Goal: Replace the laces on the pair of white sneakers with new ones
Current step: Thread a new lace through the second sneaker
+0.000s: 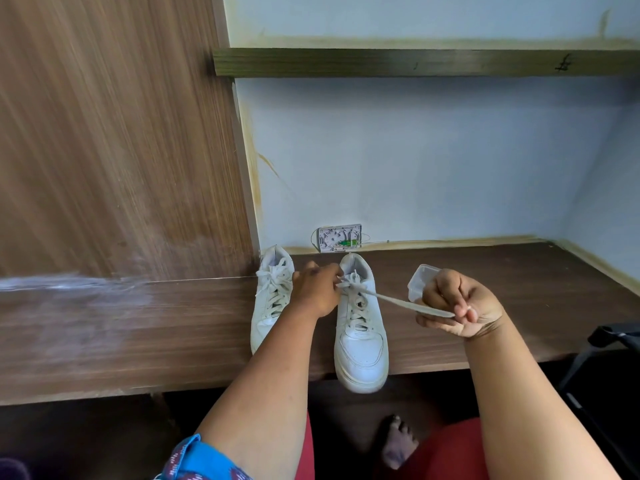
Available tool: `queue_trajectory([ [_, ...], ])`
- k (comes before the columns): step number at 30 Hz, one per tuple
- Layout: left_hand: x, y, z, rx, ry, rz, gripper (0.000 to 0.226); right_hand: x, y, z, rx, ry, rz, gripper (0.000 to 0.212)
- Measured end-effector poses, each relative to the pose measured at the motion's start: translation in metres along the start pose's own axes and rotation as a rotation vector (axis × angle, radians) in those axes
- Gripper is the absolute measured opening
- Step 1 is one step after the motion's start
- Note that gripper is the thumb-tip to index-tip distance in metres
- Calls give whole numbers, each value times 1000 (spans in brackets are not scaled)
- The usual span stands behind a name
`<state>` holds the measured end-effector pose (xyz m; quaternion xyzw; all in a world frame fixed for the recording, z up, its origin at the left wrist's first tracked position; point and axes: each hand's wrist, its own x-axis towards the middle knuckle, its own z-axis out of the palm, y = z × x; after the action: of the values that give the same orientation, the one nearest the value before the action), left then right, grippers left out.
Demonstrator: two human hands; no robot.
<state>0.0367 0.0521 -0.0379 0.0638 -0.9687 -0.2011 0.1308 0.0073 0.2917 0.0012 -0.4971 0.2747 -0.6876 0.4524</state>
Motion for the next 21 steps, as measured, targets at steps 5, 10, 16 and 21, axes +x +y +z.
queue_trajectory([
  [5, 2, 1, 3, -8, 12, 1, 32, 11, -1, 5, 92, -177, 35, 11],
  [10, 5, 2, 6, -156, 146, -11, 18, 10, 6, -6, 109, 14, -17, 7],
  [16, 6, 18, 14, -252, 65, 89, 22, 27, 30, -24, -49, 1001, -6, 7],
  [21, 10, 8, 16, -252, 12, 59, 21, 39, 63, -33, -476, 1314, 206, 10],
])
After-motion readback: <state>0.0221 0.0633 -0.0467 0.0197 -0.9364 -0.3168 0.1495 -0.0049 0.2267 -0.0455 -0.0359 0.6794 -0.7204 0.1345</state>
